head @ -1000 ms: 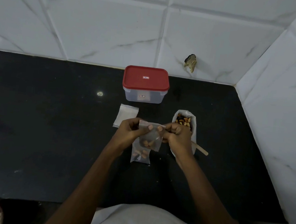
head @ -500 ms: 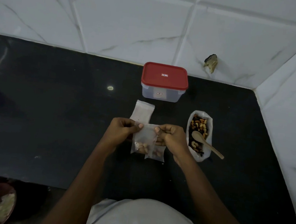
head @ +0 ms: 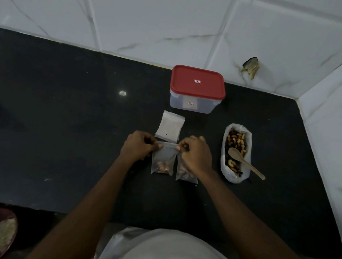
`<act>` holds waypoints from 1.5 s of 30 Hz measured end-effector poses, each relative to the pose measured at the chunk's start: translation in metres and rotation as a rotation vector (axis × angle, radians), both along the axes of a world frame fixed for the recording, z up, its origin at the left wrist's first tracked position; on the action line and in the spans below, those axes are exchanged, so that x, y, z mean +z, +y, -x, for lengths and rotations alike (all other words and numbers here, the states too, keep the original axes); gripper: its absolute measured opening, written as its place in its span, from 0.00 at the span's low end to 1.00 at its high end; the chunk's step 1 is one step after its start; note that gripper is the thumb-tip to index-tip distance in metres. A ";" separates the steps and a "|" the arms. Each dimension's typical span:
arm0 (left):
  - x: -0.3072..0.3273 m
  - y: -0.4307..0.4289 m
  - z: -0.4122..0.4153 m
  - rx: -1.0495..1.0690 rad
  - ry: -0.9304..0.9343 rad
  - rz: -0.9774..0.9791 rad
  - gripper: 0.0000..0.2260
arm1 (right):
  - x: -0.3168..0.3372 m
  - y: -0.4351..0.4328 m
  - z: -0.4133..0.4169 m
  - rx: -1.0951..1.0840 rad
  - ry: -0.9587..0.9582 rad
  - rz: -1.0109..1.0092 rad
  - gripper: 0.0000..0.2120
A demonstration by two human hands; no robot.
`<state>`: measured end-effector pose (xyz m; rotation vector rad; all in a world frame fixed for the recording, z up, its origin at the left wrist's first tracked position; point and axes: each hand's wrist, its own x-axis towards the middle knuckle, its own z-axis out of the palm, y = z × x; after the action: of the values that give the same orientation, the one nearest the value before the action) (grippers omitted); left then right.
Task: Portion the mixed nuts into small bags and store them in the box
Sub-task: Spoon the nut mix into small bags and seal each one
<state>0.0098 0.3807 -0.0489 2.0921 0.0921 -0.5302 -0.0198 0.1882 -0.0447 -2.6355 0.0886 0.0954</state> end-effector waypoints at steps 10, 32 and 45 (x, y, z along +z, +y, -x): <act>0.015 0.004 -0.047 -0.275 0.066 -0.264 0.12 | 0.011 -0.014 -0.038 0.008 0.098 0.023 0.06; 0.001 -0.019 -0.048 0.069 -0.242 -0.074 0.10 | 0.008 -0.016 -0.083 -0.068 -0.054 -0.173 0.05; 0.032 -0.041 -0.049 -0.110 -0.311 0.314 0.04 | 0.049 -0.049 -0.040 -0.121 0.046 -0.692 0.08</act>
<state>0.0588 0.3400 -0.0174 1.8518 -0.2713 -0.2588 0.0199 0.1387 0.0041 -1.9328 0.1916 0.1196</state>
